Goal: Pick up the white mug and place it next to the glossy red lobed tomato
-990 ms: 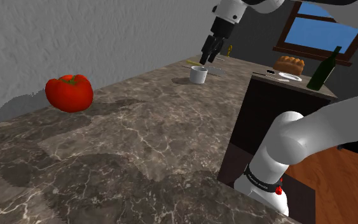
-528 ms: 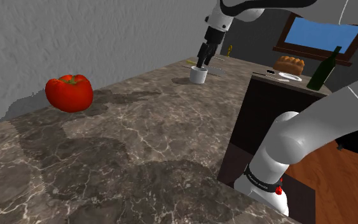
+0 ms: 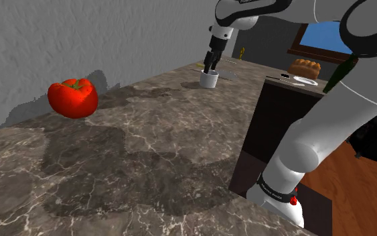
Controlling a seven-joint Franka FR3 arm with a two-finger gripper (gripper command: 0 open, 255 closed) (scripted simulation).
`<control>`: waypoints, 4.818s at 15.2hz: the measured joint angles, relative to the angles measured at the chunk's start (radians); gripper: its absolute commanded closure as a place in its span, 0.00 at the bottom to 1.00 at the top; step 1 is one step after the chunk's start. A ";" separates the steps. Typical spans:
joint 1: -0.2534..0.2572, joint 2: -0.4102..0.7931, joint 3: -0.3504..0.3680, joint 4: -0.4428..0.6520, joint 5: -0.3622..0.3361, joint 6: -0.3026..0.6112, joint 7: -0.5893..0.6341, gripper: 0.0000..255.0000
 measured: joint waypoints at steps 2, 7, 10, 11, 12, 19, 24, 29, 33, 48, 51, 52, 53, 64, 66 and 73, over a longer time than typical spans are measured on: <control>-0.006 0.060 -0.018 0.049 0.001 0.002 -0.032 0.00; -0.024 0.204 -0.054 0.152 0.020 0.026 -0.103 0.00; -0.025 0.217 -0.056 0.126 0.022 0.063 -0.107 0.00; -0.026 0.220 -0.057 0.117 0.023 0.076 -0.109 0.00; -0.026 0.225 -0.057 0.109 0.025 0.088 -0.110 0.00; -0.027 0.237 -0.058 0.090 0.030 0.119 -0.114 0.00; -0.027 0.237 -0.058 0.089 0.030 0.119 -0.114 1.00; -0.027 0.237 -0.058 0.089 0.030 0.119 -0.114 1.00; -0.027 0.234 -0.058 0.102 0.028 0.104 -0.113 1.00; -0.026 0.224 -0.057 0.291 0.026 -0.094 -0.113 1.00; -0.027 0.228 -0.058 0.334 0.027 -0.134 -0.115 1.00; -0.027 0.232 -0.058 0.350 0.028 -0.146 -0.115 1.00; -0.027 0.233 -0.058 0.367 0.029 -0.162 -0.115 1.00; -0.031 0.273 -0.062 0.565 0.043 -0.322 -0.124 1.00; -0.033 0.281 -0.063 0.599 0.047 -0.349 -0.126 1.00; 0.032 0.168 0.004 0.486 0.002 -0.345 0.001 1.00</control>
